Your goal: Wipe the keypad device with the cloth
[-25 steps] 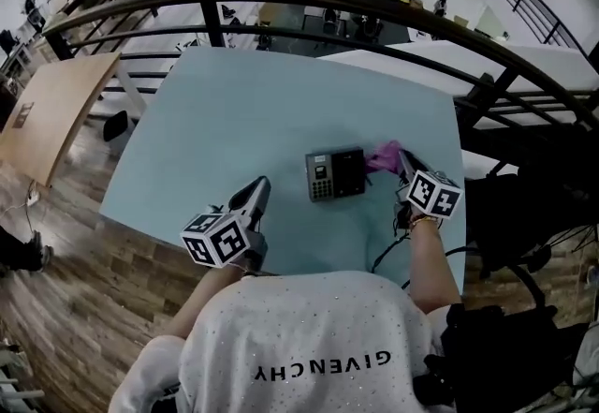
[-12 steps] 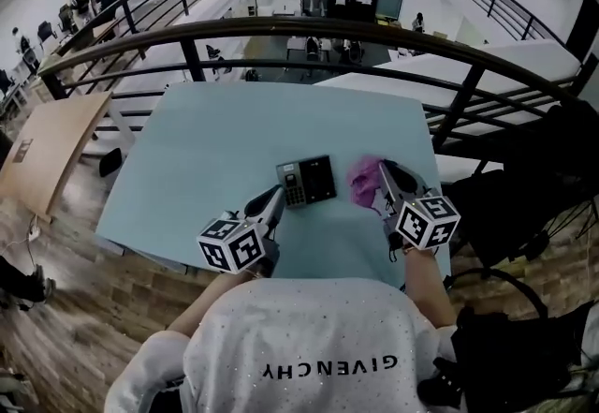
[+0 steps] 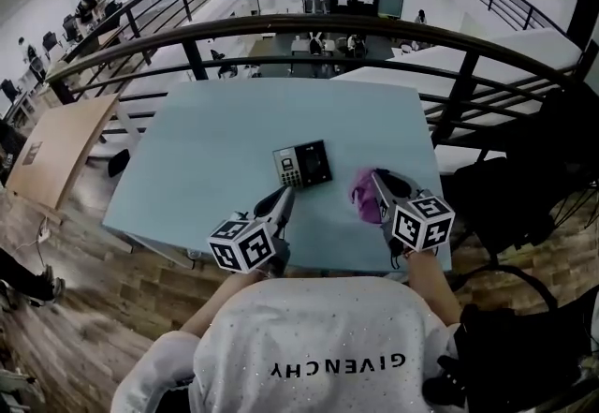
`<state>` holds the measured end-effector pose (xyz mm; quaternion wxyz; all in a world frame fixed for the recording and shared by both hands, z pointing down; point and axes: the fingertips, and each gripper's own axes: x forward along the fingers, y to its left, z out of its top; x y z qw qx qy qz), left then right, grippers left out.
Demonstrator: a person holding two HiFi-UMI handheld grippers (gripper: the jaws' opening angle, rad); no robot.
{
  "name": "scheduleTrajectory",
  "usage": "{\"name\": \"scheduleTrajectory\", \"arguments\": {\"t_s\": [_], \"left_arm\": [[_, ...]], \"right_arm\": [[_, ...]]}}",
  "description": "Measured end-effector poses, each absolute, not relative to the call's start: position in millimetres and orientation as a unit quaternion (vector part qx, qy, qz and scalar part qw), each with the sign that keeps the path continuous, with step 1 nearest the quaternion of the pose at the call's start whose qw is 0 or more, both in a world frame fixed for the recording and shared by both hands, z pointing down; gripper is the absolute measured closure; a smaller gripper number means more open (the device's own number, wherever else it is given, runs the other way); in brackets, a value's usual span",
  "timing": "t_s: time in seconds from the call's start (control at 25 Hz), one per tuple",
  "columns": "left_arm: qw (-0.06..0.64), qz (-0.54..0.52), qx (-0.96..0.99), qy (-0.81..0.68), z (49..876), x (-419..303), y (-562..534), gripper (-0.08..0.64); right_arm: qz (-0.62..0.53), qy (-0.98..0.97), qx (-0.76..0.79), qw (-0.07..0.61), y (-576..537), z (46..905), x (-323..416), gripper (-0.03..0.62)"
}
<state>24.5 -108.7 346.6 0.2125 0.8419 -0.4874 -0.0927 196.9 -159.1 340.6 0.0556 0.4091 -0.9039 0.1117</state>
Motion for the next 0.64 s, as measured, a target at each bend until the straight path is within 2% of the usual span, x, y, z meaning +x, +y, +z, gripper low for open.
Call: {"name": "scheduleTrajectory", "arguments": {"t_s": [0.64], "left_arm": [[0.225,-0.083,0.831,-0.502,363,19,-78,0.560]], "right_arm": [[0.129,-0.898,0.412,0.079,-141,367,199,0.572]]}}
